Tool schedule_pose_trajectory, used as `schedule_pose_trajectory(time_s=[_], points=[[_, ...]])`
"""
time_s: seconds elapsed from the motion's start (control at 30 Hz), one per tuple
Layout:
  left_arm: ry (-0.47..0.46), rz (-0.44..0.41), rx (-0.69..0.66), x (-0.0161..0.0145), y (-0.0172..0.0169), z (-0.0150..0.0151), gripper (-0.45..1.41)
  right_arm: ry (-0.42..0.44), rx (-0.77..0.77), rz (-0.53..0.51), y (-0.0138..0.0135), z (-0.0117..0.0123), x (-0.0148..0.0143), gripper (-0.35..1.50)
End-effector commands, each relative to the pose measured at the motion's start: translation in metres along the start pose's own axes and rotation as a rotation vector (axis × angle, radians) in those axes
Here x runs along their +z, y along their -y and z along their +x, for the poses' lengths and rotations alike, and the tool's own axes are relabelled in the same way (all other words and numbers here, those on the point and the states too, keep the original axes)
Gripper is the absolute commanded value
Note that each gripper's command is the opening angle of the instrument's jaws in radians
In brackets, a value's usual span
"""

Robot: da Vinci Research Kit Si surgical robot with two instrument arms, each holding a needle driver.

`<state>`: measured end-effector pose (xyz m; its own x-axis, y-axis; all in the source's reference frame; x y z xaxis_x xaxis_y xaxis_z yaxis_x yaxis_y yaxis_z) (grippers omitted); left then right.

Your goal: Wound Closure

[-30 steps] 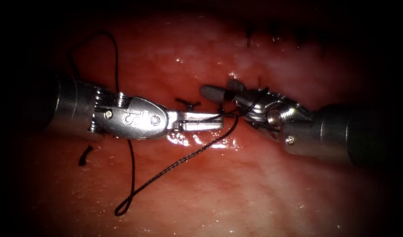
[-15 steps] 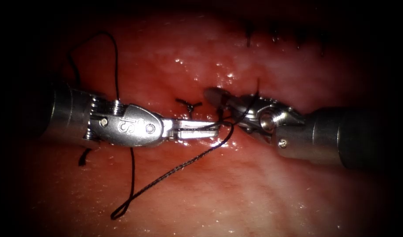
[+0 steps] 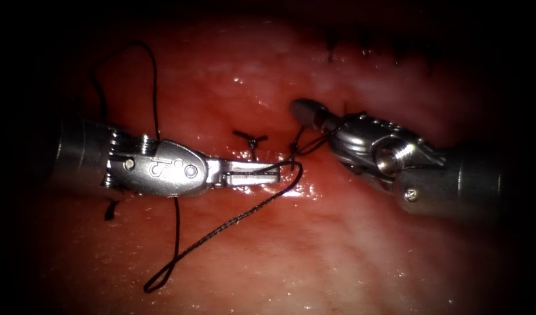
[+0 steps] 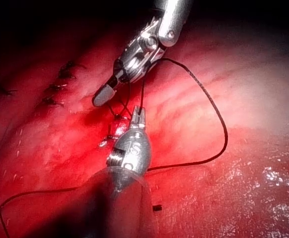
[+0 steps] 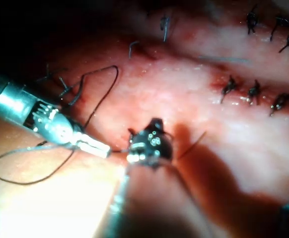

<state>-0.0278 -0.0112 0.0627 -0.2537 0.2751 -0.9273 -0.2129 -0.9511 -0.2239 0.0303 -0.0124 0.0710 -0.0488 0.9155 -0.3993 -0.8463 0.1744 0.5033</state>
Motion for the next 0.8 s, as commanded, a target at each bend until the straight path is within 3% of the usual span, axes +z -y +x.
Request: schedule_pose_trajectory(time_s=[0.03,0.23,0.43,0.63,0.8], points=[[-0.002,0.002,-0.002,0.0007,-0.0001,-0.0003,-0.45,0.000,-0.007,0.002,0.0006,-0.0001,0.0005,-0.35],[0.005,0.010,-0.011,0.0008,0.0000,-0.0002,-0.45,-0.003,-0.010,0.001,0.0004,-0.0004,0.0007,-0.35],[0.036,0.030,-0.075,0.0014,0.0030,0.0005,-0.45,-0.004,-0.022,-0.001,0.0006,-0.0006,0.0006,-0.35],[0.171,0.034,-0.149,0.0027,0.0080,-0.0014,-0.45,-0.002,-0.045,0.002,0.0009,-0.0008,0.0003,-0.35],[0.269,0.024,-0.211,0.0028,0.0097,-0.0034,-0.45,-0.006,-0.072,0.013,0.0011,-0.0009,0.0001,-0.35]])
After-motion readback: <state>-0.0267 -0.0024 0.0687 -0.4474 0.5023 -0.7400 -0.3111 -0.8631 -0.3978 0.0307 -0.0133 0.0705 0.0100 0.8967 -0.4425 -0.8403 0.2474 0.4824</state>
